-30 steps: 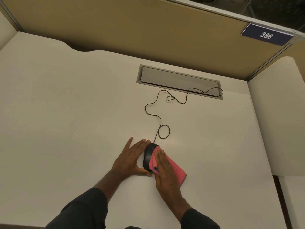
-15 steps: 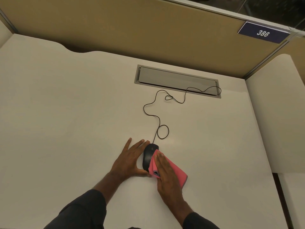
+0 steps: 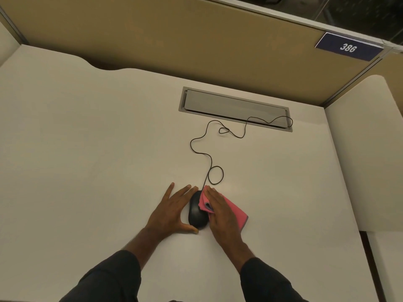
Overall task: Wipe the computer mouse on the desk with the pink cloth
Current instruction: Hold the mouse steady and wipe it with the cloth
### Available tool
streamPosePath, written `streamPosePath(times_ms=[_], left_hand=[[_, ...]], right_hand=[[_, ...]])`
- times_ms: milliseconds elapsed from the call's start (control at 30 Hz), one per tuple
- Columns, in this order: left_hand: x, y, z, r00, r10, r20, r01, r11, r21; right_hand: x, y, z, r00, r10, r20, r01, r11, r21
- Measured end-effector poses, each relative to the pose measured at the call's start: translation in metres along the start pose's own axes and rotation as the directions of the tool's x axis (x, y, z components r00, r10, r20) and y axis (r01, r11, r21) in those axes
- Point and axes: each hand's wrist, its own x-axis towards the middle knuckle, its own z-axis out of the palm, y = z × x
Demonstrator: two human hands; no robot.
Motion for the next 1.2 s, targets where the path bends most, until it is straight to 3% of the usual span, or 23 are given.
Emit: streamPosePath(times_ms=[200, 333, 567, 900, 1200], left_hand=[[0.0, 0.002, 0.0, 1.0, 0.016, -0.006, -0.016, 1.0, 0.015], [0.0, 0.004, -0.001, 1.0, 0.007, -0.025, -0.007, 1.0, 0.001], [-0.001, 0.006, -0.003, 1.0, -0.008, -0.026, 0.008, 1.0, -0.015], [-0.001, 0.003, -0.002, 1.0, 0.011, -0.022, -0.011, 1.0, -0.018], [-0.001, 0.002, -0.001, 1.0, -0.006, 0.02, 0.006, 1.0, 0.014]], right_hand=[[-0.026, -0.005, 0.004, 0.998, -0.046, -0.038, 0.047, 0.998, 0.032], [-0.045, -0.008, 0.004, 0.989, -0.15, 0.0, 0.149, 0.986, -0.08], [-0.039, -0.003, 0.007, 0.981, -0.187, -0.059, 0.175, 0.969, -0.172], [-0.035, 0.0, 0.018, 0.972, -0.134, -0.191, 0.111, 0.985, -0.129], [0.004, -0.018, 0.013, 0.971, 0.132, -0.199, -0.138, 0.99, -0.016]])
